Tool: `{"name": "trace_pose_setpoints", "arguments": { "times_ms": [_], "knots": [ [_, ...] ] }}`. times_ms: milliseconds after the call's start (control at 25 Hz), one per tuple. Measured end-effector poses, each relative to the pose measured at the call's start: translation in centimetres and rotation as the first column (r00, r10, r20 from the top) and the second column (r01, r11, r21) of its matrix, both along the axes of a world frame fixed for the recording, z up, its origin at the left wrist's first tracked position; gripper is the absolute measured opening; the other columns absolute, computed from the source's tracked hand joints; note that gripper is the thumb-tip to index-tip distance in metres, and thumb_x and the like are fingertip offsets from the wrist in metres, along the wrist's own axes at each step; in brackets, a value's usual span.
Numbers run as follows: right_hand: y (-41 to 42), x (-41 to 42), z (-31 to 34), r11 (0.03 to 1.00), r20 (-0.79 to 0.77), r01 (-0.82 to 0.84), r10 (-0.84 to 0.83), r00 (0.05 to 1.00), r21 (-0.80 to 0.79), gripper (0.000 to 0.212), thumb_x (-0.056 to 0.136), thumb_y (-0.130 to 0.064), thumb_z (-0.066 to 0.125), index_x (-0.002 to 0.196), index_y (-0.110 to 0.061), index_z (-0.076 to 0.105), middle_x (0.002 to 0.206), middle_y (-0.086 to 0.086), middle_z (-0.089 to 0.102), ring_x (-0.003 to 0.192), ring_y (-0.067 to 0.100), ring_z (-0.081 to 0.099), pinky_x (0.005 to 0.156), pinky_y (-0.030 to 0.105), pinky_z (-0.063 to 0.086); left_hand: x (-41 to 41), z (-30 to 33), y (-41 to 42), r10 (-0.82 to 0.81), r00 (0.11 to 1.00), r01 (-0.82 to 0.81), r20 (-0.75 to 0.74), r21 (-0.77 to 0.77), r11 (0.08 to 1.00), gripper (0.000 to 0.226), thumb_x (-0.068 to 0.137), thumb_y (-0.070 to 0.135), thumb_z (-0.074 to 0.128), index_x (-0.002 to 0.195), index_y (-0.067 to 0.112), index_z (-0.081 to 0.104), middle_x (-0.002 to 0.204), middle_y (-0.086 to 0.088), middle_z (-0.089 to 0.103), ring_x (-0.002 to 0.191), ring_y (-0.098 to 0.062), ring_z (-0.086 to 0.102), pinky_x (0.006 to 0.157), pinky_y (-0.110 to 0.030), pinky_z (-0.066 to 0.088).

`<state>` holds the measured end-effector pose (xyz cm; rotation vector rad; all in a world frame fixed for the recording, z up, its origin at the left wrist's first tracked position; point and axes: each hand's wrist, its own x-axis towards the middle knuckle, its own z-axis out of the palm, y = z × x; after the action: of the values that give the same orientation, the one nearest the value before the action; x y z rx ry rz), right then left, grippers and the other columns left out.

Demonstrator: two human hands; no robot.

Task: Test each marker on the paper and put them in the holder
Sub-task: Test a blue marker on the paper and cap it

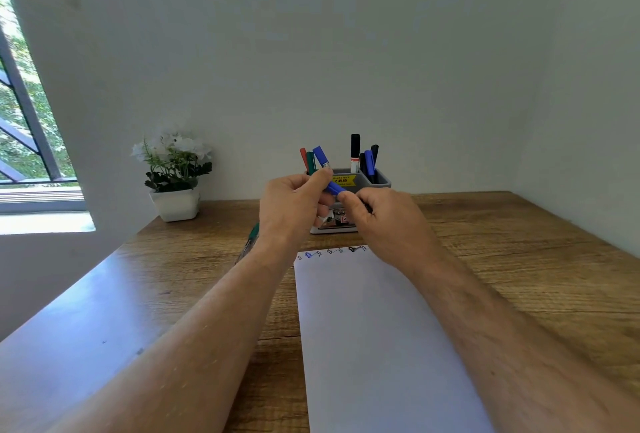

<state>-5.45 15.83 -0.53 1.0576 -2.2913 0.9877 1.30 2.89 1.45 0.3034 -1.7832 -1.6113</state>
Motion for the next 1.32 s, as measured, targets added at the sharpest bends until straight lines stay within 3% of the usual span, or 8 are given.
{"name": "trace_pose_setpoints", "arguments": {
  "times_ms": [120,360,520,720,920,1080,1200,1320],
  "knots": [
    [0.1,0.1,0.4,1.0,-0.041,0.019,-0.019,0.999,0.007,0.041,0.098,-0.054,0.038,0.067,-0.03,0.05,0.054,-0.01,0.049,0.047,0.007,0.046,0.044,0.022,0.029,0.0,0.2,0.2,0.016,1.0,-0.015,-0.026,0.021,1.0,0.029,0.09,0.034,0.066,0.084,0.007,0.075,0.061,-0.002,0.067,0.047,-0.009,0.055,0.045,-0.02,0.047],
    [0.2,0.0,0.6,0.999,-0.008,0.052,-0.052,0.999,0.001,0.058,0.087,-0.071,0.029,0.058,-0.026,0.05,0.05,-0.008,0.048,0.045,0.009,0.046,0.044,0.026,0.033,0.0,0.4,0.2,0.04,0.997,-0.036,-0.071,0.058,0.998,0.024,0.091,0.028,0.064,0.082,0.008,0.073,0.057,0.0,0.065,0.046,-0.006,0.054,0.044,-0.018,0.046],
    [0.7,-0.6,0.0,0.999,-0.02,0.053,-0.053,0.998,-0.001,0.045,0.097,-0.057,0.04,0.07,-0.025,0.057,0.06,-0.008,0.056,0.052,0.007,0.051,0.045,0.023,0.032,0.2,0.6,-0.5,0.076,0.992,-0.062,-0.099,0.143,0.988,0.018,0.092,0.022,0.061,0.084,0.011,0.073,0.059,0.001,0.066,0.049,-0.007,0.055,0.045,-0.017,0.045],
    [0.8,-0.9,0.0,0.989,0.098,-0.004,0.019,0.995,-0.15,0.033,0.103,-0.036,0.039,0.088,-0.021,0.065,0.069,-0.015,0.059,0.06,-0.003,0.055,0.05,0.01,0.033,0.5,1.0,-1.1,-0.065,0.98,0.138,-0.186,0.414,0.9,0.018,0.095,0.013,0.055,0.105,0.003,0.067,0.066,-0.005,0.069,0.052,-0.009,0.059,0.049,-0.019,0.052],
    [0.4,0.0,0.3,0.959,0.196,-0.115,0.169,0.966,-0.259,0.032,0.104,-0.036,0.036,0.098,-0.023,0.064,0.073,-0.004,0.069,0.069,0.005,0.063,0.068,0.027,0.052,0.8,1.2,-0.4,-0.177,0.951,0.29,-0.255,0.529,0.798,0.031,0.099,0.003,0.037,0.11,0.005,0.066,0.078,-0.011,0.069,0.058,-0.014,0.062,0.057,-0.024,0.056],
    [0.5,0.2,0.6,0.919,0.206,-0.116,0.206,0.957,-0.377,0.026,0.101,-0.025,0.049,0.127,-0.027,0.052,0.085,-0.007,0.069,0.055,0.01,0.066,0.054,0.025,0.056,1.0,1.1,0.2,-0.168,0.97,0.238,-0.177,0.54,0.807,0.03,0.095,0.004,0.034,0.1,0.004,0.064,0.07,-0.009,0.061,0.054,-0.015,0.056,0.05,-0.024,0.051],
    [1.0,0.1,0.7,0.874,0.264,-0.053,0.203,0.943,-0.483,0.02,0.099,-0.014,0.054,0.112,-0.028,0.056,0.097,-0.003,0.066,0.049,0.017,0.067,0.04,0.025,0.052,0.9,0.8,0.3,-0.157,0.987,0.131,0.026,0.427,0.895,0.029,0.083,0.005,0.034,0.07,0.01,0.06,0.062,-0.006,0.05,0.048,-0.014,0.044,0.042,-0.023,0.04],
    [1.5,-0.2,0.9,0.818,0.377,-0.009,0.275,0.885,-0.575,0.025,0.104,-0.014,0.04,0.105,-0.02,0.065,0.097,0.008,0.07,0.054,0.021,0.069,0.043,0.032,0.055,0.2,0.4,0.1,-0.138,0.977,0.089,0.161,0.278,0.956,0.042,0.083,0.007,0.035,0.044,0.016,0.046,0.045,0.001,0.037,0.04,-0.013,0.031,0.041,-0.019,0.027]
  ]
}}
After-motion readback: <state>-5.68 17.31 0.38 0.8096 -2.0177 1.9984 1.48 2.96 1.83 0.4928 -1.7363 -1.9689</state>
